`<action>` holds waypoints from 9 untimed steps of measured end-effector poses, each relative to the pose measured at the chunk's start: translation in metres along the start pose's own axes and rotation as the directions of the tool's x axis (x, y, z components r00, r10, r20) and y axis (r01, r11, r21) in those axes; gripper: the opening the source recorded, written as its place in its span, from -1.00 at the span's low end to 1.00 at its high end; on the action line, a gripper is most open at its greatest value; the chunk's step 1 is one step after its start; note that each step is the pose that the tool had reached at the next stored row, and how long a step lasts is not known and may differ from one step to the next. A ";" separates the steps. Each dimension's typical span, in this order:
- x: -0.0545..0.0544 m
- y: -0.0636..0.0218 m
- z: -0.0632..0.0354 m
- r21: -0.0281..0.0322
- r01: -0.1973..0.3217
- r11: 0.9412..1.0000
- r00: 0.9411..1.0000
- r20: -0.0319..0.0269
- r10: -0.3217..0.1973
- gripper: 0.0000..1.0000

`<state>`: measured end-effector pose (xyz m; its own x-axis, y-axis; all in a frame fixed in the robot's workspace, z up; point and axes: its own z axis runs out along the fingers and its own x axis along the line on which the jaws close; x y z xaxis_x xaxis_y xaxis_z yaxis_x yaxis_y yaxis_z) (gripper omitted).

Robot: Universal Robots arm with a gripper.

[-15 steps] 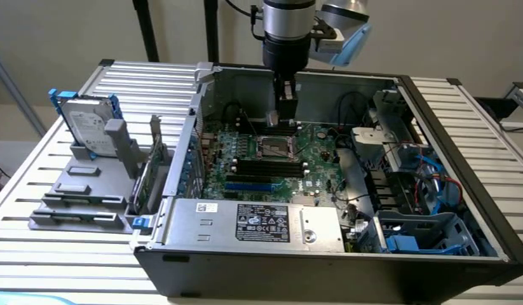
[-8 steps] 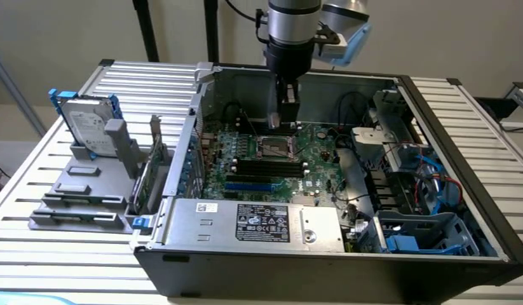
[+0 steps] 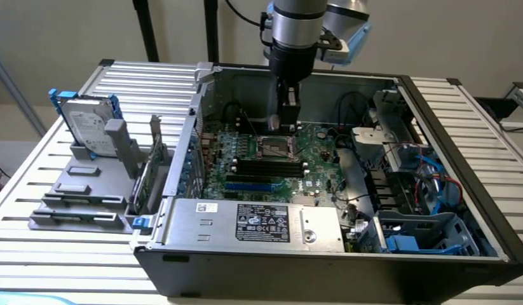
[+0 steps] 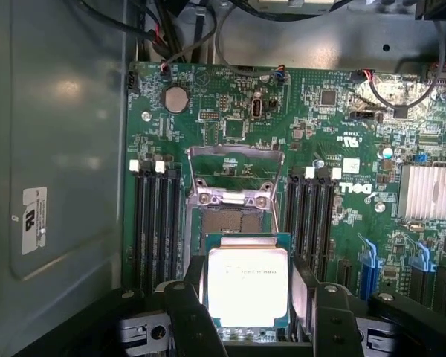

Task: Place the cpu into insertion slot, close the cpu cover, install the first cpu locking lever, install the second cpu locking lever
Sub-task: 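Place the cpu into insertion slot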

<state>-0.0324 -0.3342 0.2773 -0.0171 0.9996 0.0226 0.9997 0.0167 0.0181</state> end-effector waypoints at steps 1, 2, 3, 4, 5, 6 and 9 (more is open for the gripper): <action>0.000 0.0002 0.0013 0.002 -0.006 1.000 1.000 0.000 0.006 0.09; 0.000 0.0004 0.0028 0.003 -0.012 1.000 1.000 0.000 0.012 0.09; 0.001 0.0006 0.0043 0.004 -0.017 1.000 1.000 0.000 0.017 0.09; 0.001 0.0007 0.0060 0.005 -0.024 1.000 1.000 0.000 0.024 0.09; 0.001 0.0008 0.0078 0.005 -0.031 1.000 1.000 0.001 0.031 0.09; 0.002 0.0007 0.0096 0.005 -0.038 0.999 0.999 0.001 0.038 0.09; 0.003 0.0007 0.0151 0.006 -0.043 0.999 0.999 0.001 0.043 0.09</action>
<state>-0.0315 -0.3312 0.2623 0.0262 0.9994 0.0226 0.9996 -0.0265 0.0114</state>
